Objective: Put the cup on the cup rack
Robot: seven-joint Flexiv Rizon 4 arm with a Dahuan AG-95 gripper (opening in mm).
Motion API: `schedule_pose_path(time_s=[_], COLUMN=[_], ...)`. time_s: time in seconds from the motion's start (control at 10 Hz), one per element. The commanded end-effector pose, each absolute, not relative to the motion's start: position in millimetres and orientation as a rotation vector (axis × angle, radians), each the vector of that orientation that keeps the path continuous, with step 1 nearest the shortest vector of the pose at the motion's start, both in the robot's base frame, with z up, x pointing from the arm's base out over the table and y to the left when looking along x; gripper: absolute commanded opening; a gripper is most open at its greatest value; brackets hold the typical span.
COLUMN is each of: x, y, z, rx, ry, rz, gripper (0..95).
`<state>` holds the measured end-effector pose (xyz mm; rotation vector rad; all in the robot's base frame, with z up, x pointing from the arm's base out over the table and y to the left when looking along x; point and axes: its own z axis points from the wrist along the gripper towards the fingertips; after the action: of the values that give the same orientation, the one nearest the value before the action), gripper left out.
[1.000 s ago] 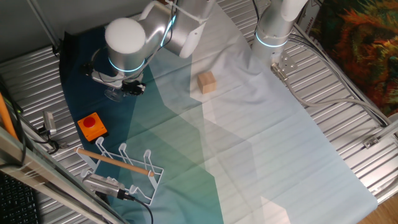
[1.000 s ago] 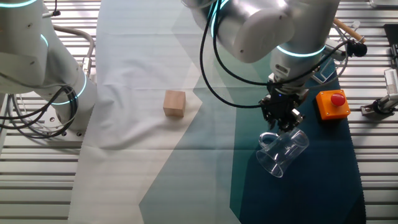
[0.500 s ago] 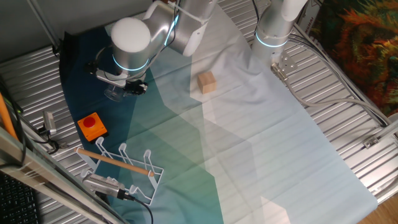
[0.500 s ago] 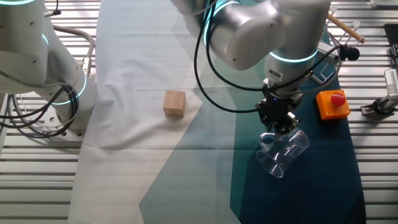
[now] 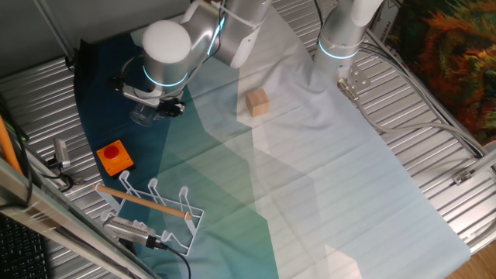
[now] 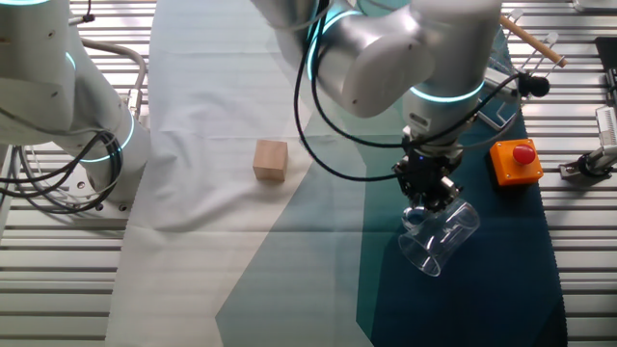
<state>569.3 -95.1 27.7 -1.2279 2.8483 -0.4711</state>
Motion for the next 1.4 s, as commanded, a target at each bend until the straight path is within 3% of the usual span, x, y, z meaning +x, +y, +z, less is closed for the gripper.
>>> schedule_pose_path(time_s=[0.1, 0.3, 0.5, 1.4], x=[569.1, 569.0, 569.0, 568.3], y=[-96.0, -97.1, -97.5, -99.7], z=[26.5, 26.7, 26.4, 30.7], rx=[-1.232, -1.245, -1.346, -1.373], ry=[2.841, 2.829, 2.754, 2.727], rz=[-0.485, -0.498, -0.635, -0.618], gripper=[19.0, 19.0, 19.0, 19.0])
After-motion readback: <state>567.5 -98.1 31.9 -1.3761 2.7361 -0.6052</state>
